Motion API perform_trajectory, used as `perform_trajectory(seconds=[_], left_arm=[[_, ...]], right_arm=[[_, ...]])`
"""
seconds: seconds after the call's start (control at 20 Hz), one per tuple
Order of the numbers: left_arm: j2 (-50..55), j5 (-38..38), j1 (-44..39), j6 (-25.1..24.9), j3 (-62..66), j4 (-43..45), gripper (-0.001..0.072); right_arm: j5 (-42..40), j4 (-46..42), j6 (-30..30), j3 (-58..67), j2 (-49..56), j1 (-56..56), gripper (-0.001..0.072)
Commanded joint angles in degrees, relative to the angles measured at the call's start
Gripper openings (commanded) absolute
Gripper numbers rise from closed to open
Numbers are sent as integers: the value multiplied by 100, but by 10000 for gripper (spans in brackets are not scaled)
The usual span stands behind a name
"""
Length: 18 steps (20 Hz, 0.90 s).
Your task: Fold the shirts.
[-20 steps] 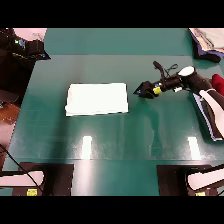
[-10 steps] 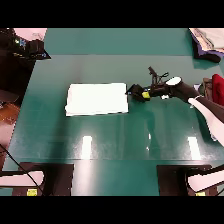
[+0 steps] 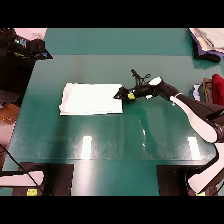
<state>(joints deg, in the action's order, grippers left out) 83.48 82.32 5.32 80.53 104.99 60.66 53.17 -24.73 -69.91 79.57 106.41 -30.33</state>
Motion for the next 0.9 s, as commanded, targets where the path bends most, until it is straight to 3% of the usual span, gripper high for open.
perform_trajectory(seconds=[0.0, 0.25, 0.55, 0.85], left_arm=[[2, 81, -37, 4, 0, -162, 23], [2, 7, -929, -173, 0, -146, 22], [2, -916, -2076, -299, 0, -149, 23], [4, -1488, -2625, -297, 0, -149, 23]], right_arm=[[66, 57, 295, 575, 157, -63, 18], [146, 13, 284, 857, -424, 807, 15], [293, -1812, -566, 857, -2020, 3279, 16], [262, -2041, -549, 857, -2422, 5525, 16]])
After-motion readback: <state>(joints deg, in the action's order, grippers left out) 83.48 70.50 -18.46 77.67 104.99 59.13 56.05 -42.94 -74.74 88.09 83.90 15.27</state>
